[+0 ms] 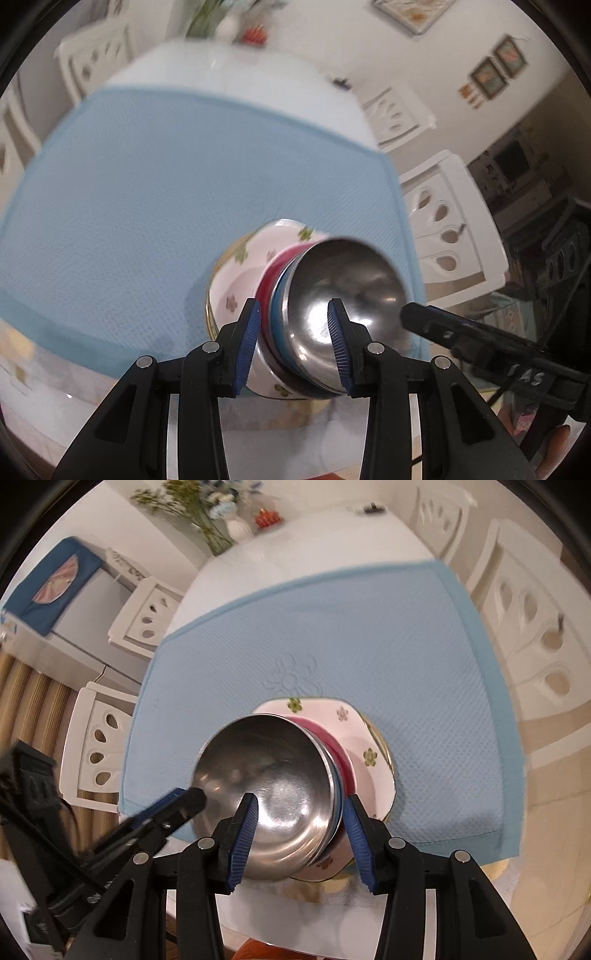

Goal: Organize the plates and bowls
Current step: 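Open both tools and withdraw from the stacked dishes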

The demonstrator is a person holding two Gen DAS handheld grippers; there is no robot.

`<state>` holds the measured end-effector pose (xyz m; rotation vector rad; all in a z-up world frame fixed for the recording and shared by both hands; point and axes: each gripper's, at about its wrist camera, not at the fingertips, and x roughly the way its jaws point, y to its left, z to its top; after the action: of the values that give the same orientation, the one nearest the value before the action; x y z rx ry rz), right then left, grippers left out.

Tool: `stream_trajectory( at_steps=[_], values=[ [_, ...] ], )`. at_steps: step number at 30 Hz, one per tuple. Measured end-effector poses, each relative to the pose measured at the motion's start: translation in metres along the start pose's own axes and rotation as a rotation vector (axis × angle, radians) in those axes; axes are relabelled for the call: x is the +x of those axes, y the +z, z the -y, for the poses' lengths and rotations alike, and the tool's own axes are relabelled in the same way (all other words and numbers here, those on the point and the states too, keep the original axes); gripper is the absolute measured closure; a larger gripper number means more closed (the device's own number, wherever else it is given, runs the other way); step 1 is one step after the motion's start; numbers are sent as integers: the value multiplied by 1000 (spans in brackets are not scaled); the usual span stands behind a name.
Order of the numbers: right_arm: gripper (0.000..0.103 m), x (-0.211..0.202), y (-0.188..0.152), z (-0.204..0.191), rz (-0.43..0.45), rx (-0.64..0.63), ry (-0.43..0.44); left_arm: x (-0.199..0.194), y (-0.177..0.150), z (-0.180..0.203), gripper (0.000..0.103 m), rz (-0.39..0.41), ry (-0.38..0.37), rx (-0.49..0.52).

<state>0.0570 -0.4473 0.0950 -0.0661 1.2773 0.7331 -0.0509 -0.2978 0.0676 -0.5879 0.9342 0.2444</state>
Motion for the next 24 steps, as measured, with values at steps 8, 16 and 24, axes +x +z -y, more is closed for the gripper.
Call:
stream_trajectory(
  at_steps=[8,16,24],
  values=[
    [47,-63,-23,-62,218,-193,-33,-87,5,25,58,238,121,94],
    [19,-103,-45,-75,375,-224,-60,-135,10,33,31,383,202,103],
    [19,-89,-52,-66,296,-202,-159,-133,-1,39,24,368,244,65]
  ],
)
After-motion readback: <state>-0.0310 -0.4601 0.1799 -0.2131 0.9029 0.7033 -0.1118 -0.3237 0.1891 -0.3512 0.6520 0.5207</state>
